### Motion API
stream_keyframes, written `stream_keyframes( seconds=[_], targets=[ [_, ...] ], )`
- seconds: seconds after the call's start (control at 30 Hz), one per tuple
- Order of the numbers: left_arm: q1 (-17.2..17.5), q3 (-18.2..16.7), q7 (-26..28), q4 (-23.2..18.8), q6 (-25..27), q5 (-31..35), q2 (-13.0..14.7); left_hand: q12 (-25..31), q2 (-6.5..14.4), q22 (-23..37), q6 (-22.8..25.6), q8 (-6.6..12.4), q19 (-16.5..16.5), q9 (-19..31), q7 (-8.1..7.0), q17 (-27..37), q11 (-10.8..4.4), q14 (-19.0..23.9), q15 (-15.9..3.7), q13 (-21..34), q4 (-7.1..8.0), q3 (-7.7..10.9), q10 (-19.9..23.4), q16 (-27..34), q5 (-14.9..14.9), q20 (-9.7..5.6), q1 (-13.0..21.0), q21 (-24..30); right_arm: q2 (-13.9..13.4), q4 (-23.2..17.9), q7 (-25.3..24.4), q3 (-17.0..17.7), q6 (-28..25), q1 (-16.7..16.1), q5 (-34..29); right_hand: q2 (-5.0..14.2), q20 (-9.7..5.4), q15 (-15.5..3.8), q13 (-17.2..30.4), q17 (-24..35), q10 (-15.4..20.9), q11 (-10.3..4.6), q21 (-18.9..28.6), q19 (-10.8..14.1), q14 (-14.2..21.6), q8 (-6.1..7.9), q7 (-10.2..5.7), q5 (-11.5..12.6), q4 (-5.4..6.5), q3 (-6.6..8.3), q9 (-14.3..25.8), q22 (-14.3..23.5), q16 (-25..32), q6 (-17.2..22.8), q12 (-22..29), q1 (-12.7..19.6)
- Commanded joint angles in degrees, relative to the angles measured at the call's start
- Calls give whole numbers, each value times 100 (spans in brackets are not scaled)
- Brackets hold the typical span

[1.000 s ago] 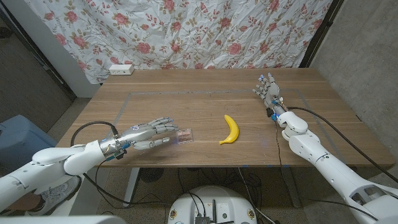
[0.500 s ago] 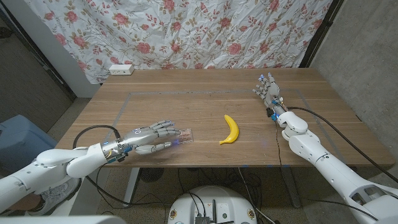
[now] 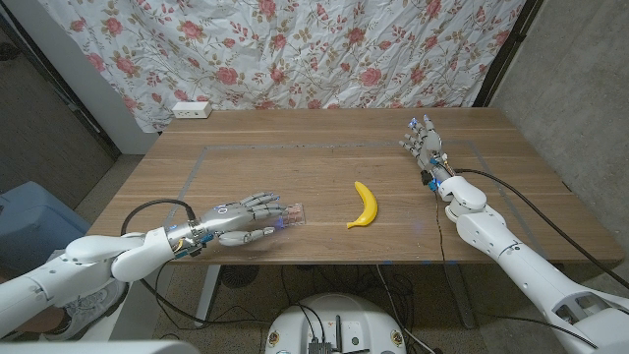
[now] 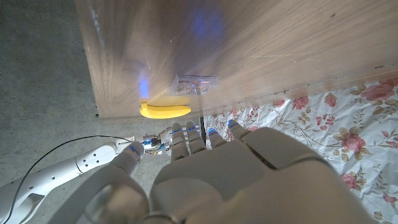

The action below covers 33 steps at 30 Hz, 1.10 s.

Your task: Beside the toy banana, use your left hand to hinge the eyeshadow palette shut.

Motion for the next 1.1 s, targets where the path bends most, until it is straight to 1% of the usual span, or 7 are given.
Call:
stream_keyframes(
  seconds=[0.03, 0.37, 0.5, 0.63, 0.83, 0.9, 1.1],
  targets=[
    [-116, 209, -214, -100, 273, -111, 84, 25, 690, 9, -29, -9, -825, -1, -6, 32, 4, -67, 20, 10, 0, -46, -41, 39, 36, -27, -72, 26, 0, -3, -1, 1, -3, -2, 1, 629, -6, -794, 28, 18, 11, -49, 24, 36, -24, 30, -36, 22, 47, -5, 9, 14, 21, 6, 28, -7],
    [-345, 407, -451, -55, 189, -152, 72, 41, 685, 11, -43, 3, -874, -2, 19, 33, 16, -80, 47, 10, 2, -93, -51, 53, 35, -11, -76, 30, 0, -1, -1, 1, -3, -1, 1, 629, -7, -797, 28, 19, 8, -49, 24, 36, -22, 30, -40, 22, 47, -5, 9, 14, 21, 9, 27, -7],
    [-336, 414, -535, -104, 297, -239, 72, 55, 685, 12, -10, 21, -895, -2, 40, 33, 10, -76, 60, 10, 3, -114, -31, 62, 35, -12, -77, 33, 0, -1, -2, 1, -3, -1, 1, 629, -6, -799, 28, 19, 7, -49, 24, 35, -20, 31, -42, 22, 47, -5, 9, 14, 22, 9, 26, -7],
    [-396, 454, -603, -98, 274, -233, 78, 70, 685, 13, 21, 36, -936, -3, 89, 32, 12, -89, 67, 9, 3, -139, -7, 65, 35, -7, -78, 30, 1, 0, -1, 1, -2, -1, 1, 629, -7, -797, 28, 19, 9, -49, 24, 35, -20, 31, -40, 22, 47, -5, 9, 14, 22, 10, 27, -7],
    [-348, 446, -702, -165, 414, -336, 100, 85, 686, 14, 82, 59, -958, -4, 136, 32, 48, -96, 77, 7, 3, -173, 25, 72, 36, 2, -79, 39, 1, 1, -1, 0, -2, 0, 1, 629, -6, -801, 28, 19, 9, -48, 24, 36, -24, 31, -44, 22, 47, -5, 9, 14, 21, 9, 27, -6],
    [-360, 451, -643, -154, 400, -273, 97, 99, 687, 15, 141, 79, -972, -5, 155, 31, 57, -101, 84, 6, 3, -194, 60, 76, 36, 3, -79, 43, 1, 0, -1, 0, -2, 0, 1, 629, -6, -788, 28, 19, 8, -48, 24, 36, -20, 32, -40, 22, 47, -5, 9, 14, 22, 12, 27, -6],
    [-353, 456, -732, -208, 447, -317, 133, 112, 690, 15, 205, 96, -984, -6, 173, 30, 69, -96, 100, 5, 3, -222, 98, 84, 37, -1, -79, 52, -1, -5, -3, 1, -3, -4, 1, 629, -6, -796, 28, 19, 8, -49, 25, 37, -25, 31, -40, 22, 47, -4, 9, 14, 20, 11, 26, -6]
  ],
)
